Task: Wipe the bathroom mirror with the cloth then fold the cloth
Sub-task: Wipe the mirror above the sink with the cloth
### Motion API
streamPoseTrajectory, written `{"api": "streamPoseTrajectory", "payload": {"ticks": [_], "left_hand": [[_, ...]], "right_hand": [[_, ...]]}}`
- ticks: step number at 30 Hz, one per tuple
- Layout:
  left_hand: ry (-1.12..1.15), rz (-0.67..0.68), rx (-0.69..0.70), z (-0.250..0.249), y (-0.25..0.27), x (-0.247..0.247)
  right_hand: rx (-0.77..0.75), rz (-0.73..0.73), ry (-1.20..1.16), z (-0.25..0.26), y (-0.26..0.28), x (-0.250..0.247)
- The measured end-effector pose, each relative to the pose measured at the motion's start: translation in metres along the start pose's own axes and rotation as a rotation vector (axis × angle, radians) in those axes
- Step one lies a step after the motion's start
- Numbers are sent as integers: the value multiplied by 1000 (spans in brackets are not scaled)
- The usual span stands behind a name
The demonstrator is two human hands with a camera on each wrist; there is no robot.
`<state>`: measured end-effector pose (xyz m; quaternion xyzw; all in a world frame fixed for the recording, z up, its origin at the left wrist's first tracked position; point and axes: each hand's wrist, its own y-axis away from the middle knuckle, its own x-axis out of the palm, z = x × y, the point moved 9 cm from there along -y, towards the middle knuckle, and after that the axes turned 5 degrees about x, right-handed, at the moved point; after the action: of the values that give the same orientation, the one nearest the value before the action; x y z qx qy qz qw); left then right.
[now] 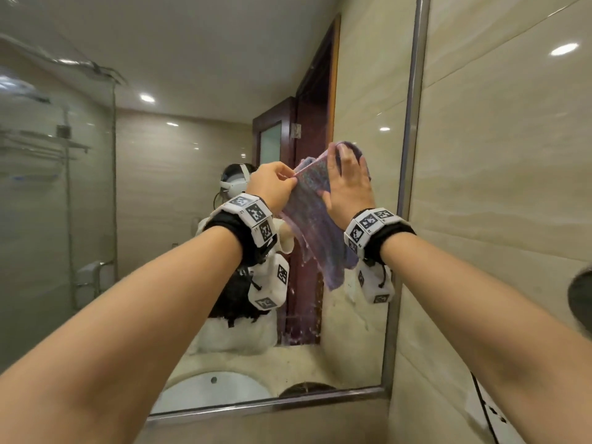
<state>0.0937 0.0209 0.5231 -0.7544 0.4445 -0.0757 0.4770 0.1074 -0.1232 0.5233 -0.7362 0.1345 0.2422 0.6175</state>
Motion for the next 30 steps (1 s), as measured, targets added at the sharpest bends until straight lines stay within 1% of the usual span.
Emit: {"api": "streamPoseTrajectory", "payload": {"ticks": [3,6,8,11,12,13,16,18,21,23,27,30], "left_hand": [[-37,-61,28,-5,-20,4],[-143,-110,76,-9,-40,8],[-241,-183,122,-12,-53,5],[-467,-281,203,-17,-65,-1],[-509,-316,215,-16,-66,-3],[-524,-352,208,-12,-66,-6],[-496,-434,115,10,-62,-14],[-509,-436,81,24,-55,-12],[-506,-372,47,45,-52,-6],[-534,-353,55,52,-54,-9],[-596,-349,91,49,-53,-17],[-647,-344,114,49,-50,-18]], "right_hand": [[24,50,-43,-8,-28,19],[48,81,-120,-9,-54,32],[71,79,-171,-8,-72,35],[96,90,-222,-3,-97,45],[102,87,-230,-1,-101,50],[108,73,-233,0,-104,54],[120,26,-192,4,-106,64],[121,-1,-170,4,-106,65],[97,-39,-142,8,-110,61],[32,-58,-97,18,-115,58],[-151,-74,-27,44,-119,55],[-230,-88,1,51,-114,58]]}}
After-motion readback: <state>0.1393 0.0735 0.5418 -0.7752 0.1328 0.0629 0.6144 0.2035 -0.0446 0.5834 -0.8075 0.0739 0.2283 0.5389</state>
